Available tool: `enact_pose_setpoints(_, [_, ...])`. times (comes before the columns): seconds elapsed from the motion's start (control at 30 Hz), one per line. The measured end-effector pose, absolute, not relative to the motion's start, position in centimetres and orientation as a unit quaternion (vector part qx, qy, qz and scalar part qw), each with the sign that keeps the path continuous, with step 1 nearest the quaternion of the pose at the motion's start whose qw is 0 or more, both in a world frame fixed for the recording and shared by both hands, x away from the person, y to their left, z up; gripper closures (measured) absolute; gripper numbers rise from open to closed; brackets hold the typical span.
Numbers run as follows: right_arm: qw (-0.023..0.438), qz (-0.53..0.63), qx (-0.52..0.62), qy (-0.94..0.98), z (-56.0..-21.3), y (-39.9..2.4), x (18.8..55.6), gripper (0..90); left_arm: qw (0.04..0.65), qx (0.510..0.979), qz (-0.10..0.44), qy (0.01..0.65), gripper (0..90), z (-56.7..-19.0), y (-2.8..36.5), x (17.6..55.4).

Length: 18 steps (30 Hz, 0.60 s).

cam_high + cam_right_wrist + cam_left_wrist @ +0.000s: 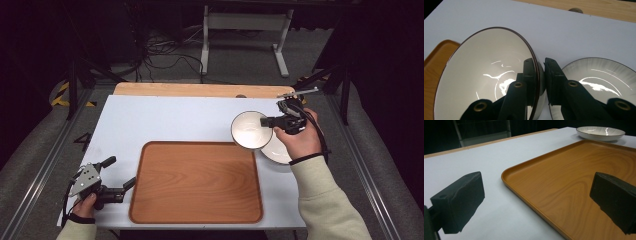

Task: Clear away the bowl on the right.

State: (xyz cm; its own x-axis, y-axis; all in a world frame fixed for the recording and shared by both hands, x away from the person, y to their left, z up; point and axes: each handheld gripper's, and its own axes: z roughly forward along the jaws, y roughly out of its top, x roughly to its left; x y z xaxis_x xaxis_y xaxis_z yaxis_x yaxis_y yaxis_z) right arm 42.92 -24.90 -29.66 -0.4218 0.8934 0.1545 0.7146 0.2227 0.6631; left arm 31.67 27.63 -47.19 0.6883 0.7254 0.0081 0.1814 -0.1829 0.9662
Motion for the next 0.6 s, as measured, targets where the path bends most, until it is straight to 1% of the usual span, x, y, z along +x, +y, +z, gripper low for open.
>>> enact_pose_setpoints(0.2, [0.125, 0.346, 0.503, 0.782, -29.1, -23.0, 42.5, 80.2, 0.556, 0.732, 0.242, 0.311, 0.3, -47.2, 27.7, 31.7])
enact_pose_setpoints(0.6, [0.099, 0.364, 0.488, 0.787, -28.4, -19.8, 41.4, 80.0, 0.556, 0.731, 0.241, 0.313, 0.3, -47.2, 27.6, 31.8])
